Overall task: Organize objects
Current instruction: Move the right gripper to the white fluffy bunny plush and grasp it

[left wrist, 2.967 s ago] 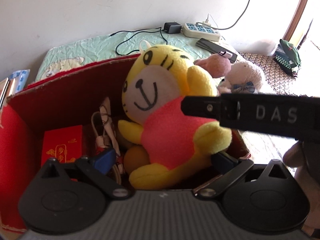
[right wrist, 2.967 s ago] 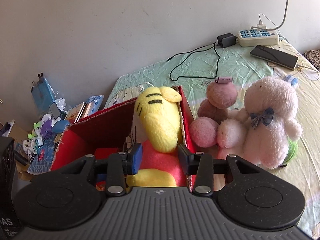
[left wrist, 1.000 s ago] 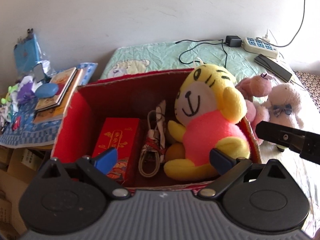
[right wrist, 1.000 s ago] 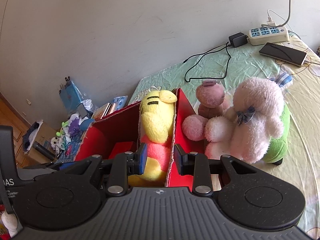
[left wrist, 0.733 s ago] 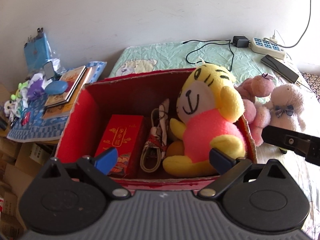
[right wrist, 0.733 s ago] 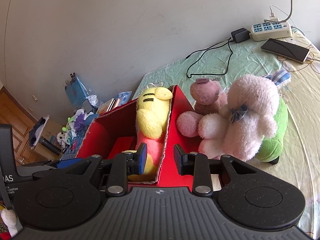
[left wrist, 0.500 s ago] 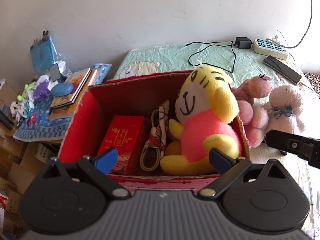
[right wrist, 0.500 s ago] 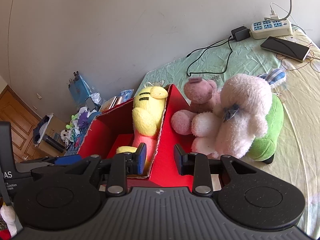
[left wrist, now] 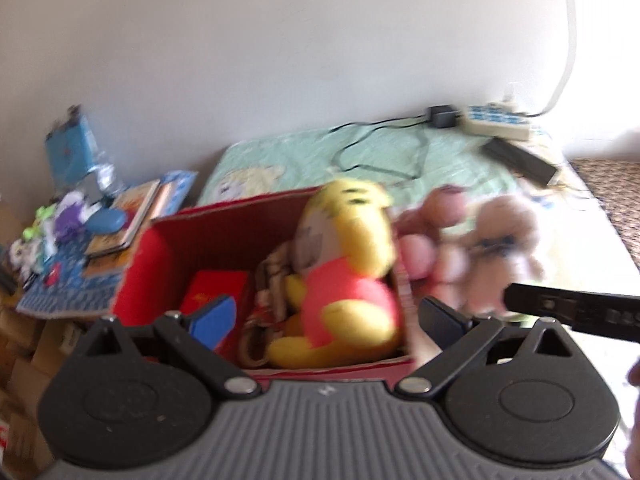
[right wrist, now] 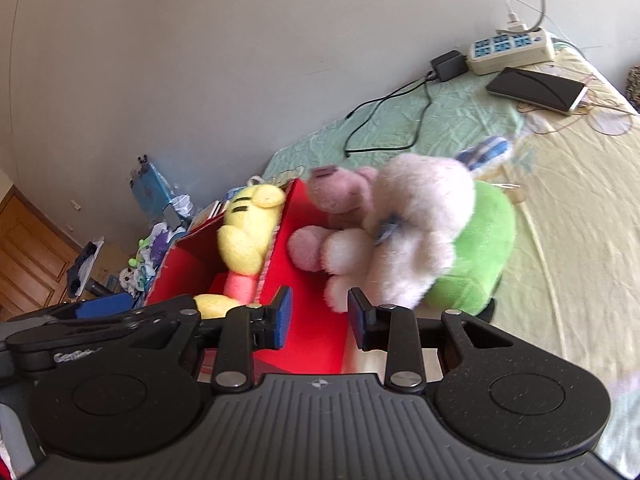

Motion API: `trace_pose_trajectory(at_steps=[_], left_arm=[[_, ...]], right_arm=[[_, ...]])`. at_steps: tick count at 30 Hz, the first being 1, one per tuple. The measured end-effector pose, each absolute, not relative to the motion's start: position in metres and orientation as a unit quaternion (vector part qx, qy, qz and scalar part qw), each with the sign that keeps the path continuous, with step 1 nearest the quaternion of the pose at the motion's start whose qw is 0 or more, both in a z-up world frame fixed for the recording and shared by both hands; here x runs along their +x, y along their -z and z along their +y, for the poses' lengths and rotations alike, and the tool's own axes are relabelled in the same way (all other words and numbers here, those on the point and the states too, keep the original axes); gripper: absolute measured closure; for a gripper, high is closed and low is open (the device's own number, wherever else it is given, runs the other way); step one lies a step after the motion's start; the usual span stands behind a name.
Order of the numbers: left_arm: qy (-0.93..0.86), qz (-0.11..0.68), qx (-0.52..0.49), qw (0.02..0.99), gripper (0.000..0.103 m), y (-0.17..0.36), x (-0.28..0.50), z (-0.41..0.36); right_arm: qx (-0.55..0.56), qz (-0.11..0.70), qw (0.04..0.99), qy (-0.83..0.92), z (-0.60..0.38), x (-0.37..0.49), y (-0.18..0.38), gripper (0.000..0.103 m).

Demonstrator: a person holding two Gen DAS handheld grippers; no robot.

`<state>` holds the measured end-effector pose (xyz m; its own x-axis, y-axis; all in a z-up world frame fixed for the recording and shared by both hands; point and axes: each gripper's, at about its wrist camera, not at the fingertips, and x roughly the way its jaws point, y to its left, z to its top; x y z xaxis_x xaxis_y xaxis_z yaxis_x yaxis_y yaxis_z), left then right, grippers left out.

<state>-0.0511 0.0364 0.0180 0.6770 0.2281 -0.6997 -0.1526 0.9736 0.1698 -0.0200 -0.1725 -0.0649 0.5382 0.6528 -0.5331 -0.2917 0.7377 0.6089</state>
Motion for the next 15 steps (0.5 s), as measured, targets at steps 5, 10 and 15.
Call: trace_pose_trajectory(at_steps=[5, 10, 15], left_arm=[[-0.027, 0.374, 0.057, 0.925, 0.005, -0.014, -0.047, 0.005], [0.044, 0.364, 0.047, 0.929, 0.005, -0.002, -0.029, -0.019], [0.093, 0.382, 0.043, 0.918, 0.006, 0.023, -0.004, -0.038]], right_arm=[[0.263, 0.4, 0.845, -0.24, -0.207, -0.013, 0.077, 0.069], [0.31, 0.397, 0.835, -0.221, -0.233, -0.001, 0.083, 0.054], [0.326, 0.402, 0.824, -0.232, -0.237, 0.016, 0.085, 0.046]])
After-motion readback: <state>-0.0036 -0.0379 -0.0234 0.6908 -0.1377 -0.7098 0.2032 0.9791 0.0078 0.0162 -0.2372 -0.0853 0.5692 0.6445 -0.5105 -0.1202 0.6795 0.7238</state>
